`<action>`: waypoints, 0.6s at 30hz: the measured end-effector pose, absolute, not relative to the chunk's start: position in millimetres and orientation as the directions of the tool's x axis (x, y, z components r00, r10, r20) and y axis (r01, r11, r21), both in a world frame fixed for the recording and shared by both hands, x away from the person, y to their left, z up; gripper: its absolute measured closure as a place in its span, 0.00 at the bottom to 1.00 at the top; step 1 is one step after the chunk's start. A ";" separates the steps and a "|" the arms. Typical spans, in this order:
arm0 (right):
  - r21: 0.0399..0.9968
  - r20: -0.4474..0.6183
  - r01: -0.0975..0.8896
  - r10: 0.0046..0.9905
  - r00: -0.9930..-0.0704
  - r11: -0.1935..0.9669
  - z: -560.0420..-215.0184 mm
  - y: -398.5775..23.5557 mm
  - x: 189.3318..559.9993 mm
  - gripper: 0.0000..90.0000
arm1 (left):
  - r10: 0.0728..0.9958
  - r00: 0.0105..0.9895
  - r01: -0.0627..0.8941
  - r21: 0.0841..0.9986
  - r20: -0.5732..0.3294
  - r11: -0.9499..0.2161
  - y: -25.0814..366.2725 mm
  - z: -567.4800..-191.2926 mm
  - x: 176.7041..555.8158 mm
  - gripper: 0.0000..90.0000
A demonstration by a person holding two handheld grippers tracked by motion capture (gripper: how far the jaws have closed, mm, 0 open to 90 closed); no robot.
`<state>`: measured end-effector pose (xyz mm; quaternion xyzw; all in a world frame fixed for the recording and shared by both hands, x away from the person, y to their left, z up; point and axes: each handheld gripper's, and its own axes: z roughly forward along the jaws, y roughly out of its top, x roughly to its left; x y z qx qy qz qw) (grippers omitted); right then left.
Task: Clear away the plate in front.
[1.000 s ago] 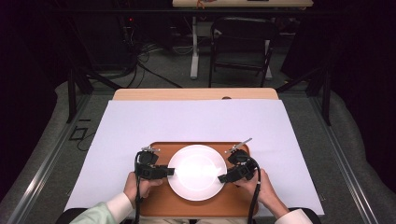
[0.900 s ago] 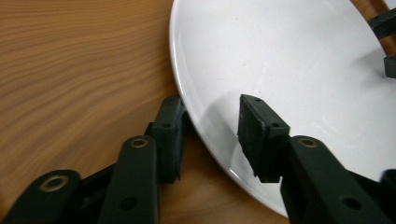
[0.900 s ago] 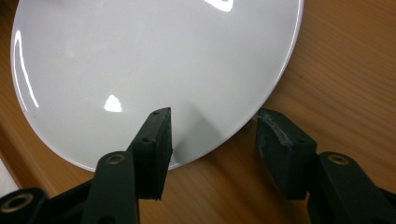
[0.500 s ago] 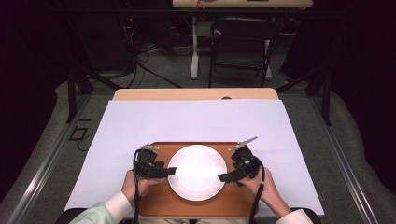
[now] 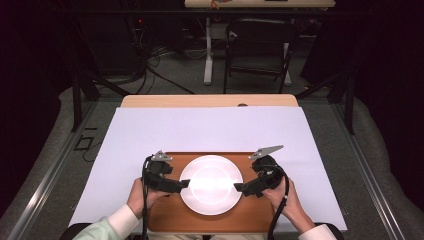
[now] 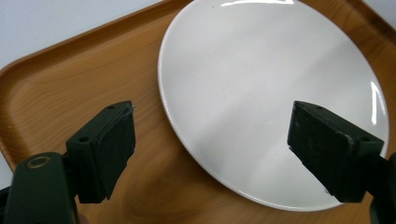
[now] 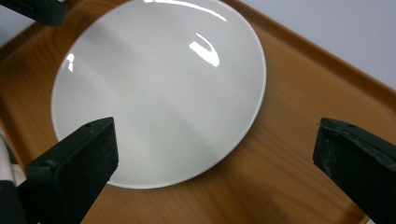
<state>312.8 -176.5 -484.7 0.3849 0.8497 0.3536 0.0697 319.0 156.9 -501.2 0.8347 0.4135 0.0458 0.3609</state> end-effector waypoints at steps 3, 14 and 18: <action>0.687 0.131 0.569 0.693 -0.709 0.452 -475.2 -178.7 307.1 0.00 | 0.721 0.671 0.621 0.665 -0.175 -0.416 159.1 -494.0 315.2 0.14; 0.759 0.064 0.494 0.707 -0.704 0.423 -447.7 -213.8 283.7 0.00 | 0.727 0.684 0.517 0.742 -0.058 -0.427 202.8 -466.2 294.7 0.09; 0.773 0.062 0.488 0.717 -0.695 0.406 -446.7 -225.6 273.0 0.00 | 0.734 0.677 0.504 0.759 -0.052 -0.412 216.3 -463.8 288.8 0.08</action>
